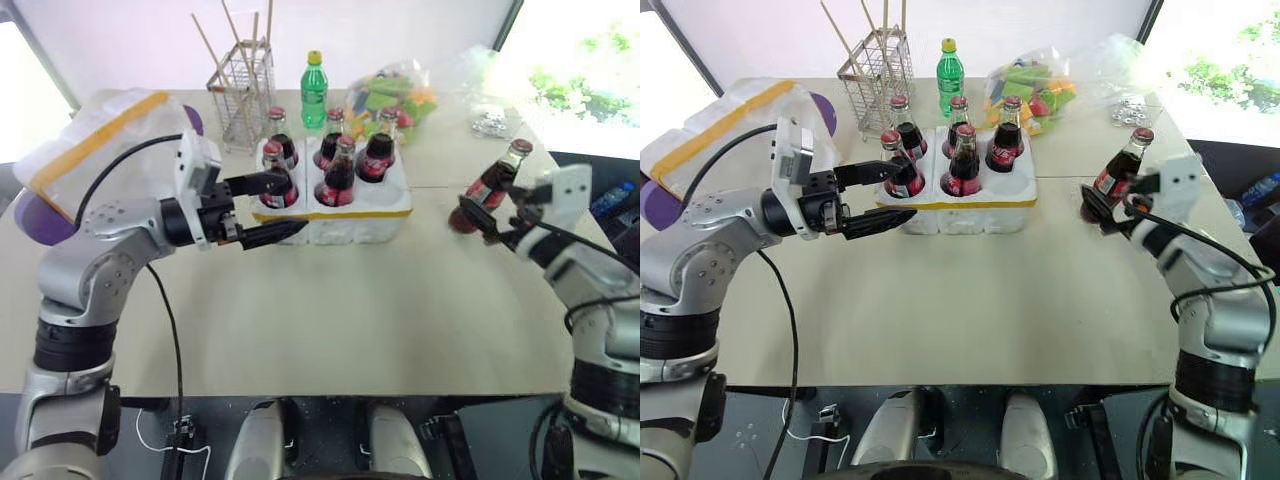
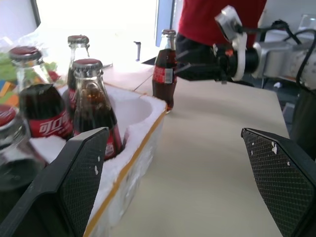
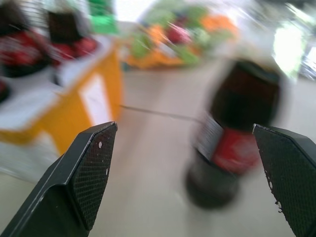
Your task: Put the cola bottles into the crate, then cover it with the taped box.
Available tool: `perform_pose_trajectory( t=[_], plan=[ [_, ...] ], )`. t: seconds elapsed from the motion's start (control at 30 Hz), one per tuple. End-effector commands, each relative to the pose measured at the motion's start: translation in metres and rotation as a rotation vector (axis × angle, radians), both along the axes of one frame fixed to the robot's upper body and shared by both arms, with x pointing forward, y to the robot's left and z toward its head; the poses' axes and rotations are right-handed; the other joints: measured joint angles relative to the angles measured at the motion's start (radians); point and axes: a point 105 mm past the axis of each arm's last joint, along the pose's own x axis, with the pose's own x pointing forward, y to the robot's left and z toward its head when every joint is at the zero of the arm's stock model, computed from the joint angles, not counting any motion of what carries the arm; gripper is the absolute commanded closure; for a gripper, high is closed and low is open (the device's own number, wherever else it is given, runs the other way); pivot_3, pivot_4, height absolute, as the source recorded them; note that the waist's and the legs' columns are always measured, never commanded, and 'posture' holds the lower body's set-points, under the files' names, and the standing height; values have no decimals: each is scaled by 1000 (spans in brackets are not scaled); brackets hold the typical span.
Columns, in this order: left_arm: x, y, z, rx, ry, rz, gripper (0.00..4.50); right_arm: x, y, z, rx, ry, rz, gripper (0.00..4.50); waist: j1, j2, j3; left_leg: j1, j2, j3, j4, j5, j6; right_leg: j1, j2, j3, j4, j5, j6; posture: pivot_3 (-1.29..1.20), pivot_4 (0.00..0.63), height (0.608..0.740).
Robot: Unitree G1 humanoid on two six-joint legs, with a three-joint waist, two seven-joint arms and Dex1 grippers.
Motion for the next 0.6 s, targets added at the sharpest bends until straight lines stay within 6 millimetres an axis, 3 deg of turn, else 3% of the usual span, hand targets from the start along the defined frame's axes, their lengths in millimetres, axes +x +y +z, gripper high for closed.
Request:
perform_pose_trajectory(
  t=[0.03,0.3,0.6],
  plan=[
    [-1,-5,10,-8,-45,-27,0,-1,-22,11,-37,-70,-116,21,0,0,0,0,0,0,0,0,0,0,0,0,0,0,0,0,150,736],
    [3,-10,15,-13,-56,-44,0,21,-11,10,-42,-96,-73,21,2,0,0,0,0,0,0,0,0,0,0,0,0,0,0,0,150,736],
    [2,-8,15,-8,-60,-37,0,57,-8,2,-33,-82,-49,21,4,0,0,0,0,0,0,0,0,0,0,0,0,0,0,0,150,736]
  ],
)
